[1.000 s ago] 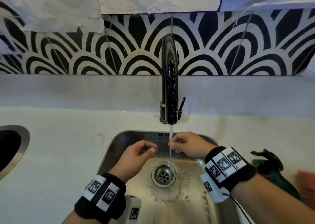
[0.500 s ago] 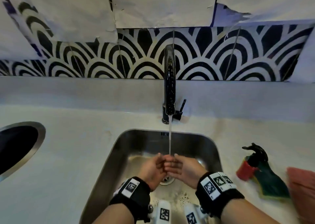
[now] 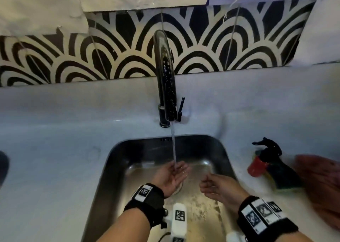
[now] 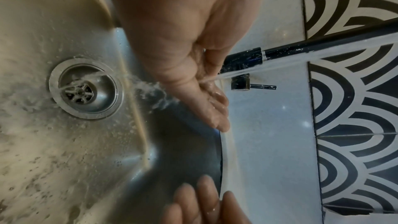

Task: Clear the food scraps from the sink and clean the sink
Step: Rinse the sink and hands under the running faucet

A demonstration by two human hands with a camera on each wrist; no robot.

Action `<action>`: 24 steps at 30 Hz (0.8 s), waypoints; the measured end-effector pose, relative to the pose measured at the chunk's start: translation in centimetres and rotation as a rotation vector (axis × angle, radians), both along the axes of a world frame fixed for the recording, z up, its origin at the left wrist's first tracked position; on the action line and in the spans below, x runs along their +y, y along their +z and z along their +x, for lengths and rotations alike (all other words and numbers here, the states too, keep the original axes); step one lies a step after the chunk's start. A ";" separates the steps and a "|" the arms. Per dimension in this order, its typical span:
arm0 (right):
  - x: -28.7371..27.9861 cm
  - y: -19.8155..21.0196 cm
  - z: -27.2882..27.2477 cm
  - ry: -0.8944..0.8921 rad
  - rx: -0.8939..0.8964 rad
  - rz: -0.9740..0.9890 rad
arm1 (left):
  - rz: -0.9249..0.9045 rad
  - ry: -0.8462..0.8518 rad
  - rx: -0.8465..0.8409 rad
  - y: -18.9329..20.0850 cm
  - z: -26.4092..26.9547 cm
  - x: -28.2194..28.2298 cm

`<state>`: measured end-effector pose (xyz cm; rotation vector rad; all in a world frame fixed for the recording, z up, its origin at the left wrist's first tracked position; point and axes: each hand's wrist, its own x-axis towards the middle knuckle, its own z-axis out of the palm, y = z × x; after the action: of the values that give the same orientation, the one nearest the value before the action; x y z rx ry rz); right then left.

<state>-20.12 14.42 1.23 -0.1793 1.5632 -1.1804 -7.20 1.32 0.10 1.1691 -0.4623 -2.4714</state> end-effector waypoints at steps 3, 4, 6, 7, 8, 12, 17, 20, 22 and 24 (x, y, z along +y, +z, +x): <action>0.3 -0.6 0.0 -0.025 0.008 0.025 | 0.025 -0.057 -0.010 -0.3 -0.1 -0.7; 0.3 -0.6 0.0 -0.036 0.008 0.025 | 0.023 -0.083 -0.015 -0.4 0.0 -0.9; 0.2 -0.4 0.2 -0.069 -0.002 0.023 | 0.000 -0.145 -0.042 -0.5 0.1 -1.3; 0.0 -0.2 0.2 -0.087 -0.010 0.023 | -0.021 -0.177 -0.069 -0.5 0.1 -1.5; 0.0 0.0 0.3 -0.104 -0.019 0.023 | -0.044 -0.207 -0.110 -0.9 0.1 -1.7; -0.3 0.4 0.7 -0.110 -0.015 0.031 | -0.105 -0.371 -0.162 -2.8 0.5 -1.7; 0.5 0.2 0.6 -0.149 0.010 0.018 | -0.142 -0.338 -0.336 -2.8 -1.5 -0.2; 0.9 -0.3 -0.1 -0.175 0.054 0.018 | -0.194 -0.311 -0.298 -0.8 -4.6 0.4; 0.9 -0.8 -0.7 -0.132 0.125 0.055 | -0.231 -0.297 -0.245 0.9 -6.4 0.8; 1.1 -1.2 -1.1 -0.073 0.175 0.076 | -0.272 -0.259 -0.193 2.3 -7.6 0.9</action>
<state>-21.19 15.50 0.05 -0.1802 1.7779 -1.1853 -14.76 2.20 2.38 1.3057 -1.0286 -2.4092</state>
